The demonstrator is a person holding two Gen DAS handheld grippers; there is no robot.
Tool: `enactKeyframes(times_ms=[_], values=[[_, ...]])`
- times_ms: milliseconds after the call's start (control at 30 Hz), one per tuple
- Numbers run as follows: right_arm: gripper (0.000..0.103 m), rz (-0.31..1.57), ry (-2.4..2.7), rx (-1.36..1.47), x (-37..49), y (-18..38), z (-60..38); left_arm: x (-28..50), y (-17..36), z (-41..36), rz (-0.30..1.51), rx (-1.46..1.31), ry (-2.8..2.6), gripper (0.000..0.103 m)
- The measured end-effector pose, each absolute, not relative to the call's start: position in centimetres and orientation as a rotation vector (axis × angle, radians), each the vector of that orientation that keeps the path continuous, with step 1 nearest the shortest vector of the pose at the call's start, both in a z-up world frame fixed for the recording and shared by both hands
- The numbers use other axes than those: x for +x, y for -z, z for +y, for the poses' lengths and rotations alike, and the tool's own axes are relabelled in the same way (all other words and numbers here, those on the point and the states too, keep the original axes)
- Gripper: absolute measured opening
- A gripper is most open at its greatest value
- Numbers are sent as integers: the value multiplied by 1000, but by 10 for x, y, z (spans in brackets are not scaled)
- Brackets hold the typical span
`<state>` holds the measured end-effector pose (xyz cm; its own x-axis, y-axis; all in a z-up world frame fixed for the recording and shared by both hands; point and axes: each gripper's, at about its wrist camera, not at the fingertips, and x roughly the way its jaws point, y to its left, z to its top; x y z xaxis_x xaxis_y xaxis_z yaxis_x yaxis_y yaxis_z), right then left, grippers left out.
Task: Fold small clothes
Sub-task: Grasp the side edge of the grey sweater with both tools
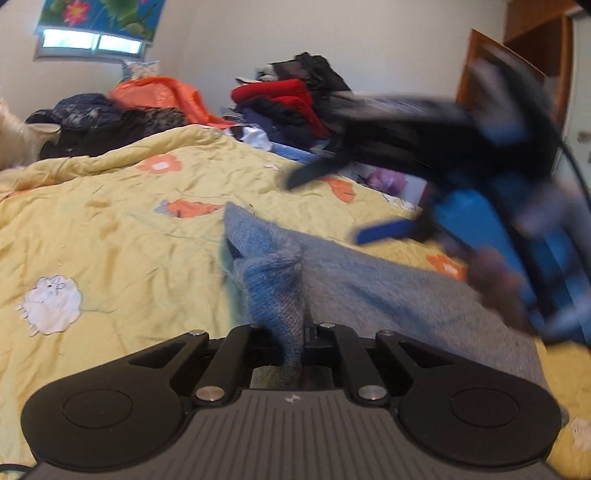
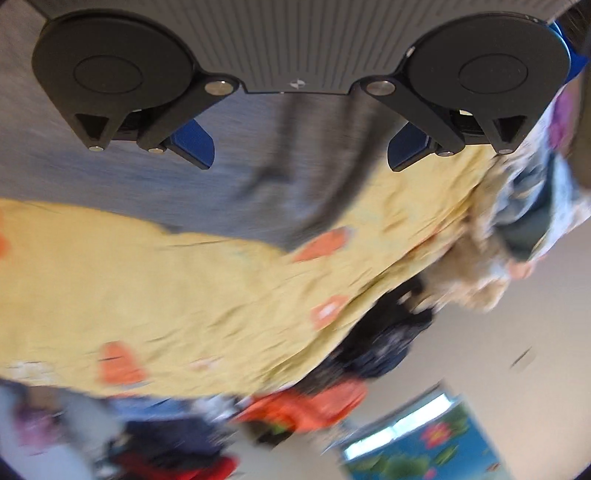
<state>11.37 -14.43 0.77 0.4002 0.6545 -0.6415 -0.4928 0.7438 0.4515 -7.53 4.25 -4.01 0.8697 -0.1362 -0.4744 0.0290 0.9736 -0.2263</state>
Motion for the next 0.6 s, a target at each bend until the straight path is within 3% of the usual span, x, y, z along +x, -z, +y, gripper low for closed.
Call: enactKeyframes(times_ms=[233, 333, 400, 467, 600], values=[[79, 1105, -771, -211, 140, 19, -28, -76, 43, 30, 498, -84, 80, 5], [59, 1092, -732, -394, 137, 33, -5, -74, 43, 29, 500, -58, 86, 5], [52, 1066, -730, -498, 133, 40, 1, -73, 42, 31, 505, -69, 95, 5], [31, 1052, -740, -507, 134, 36, -5, -73, 39, 32, 499, -77, 106, 5], [22, 1058, -782, -335, 151, 19, -49, -73, 26, 24, 471, -94, 158, 5]])
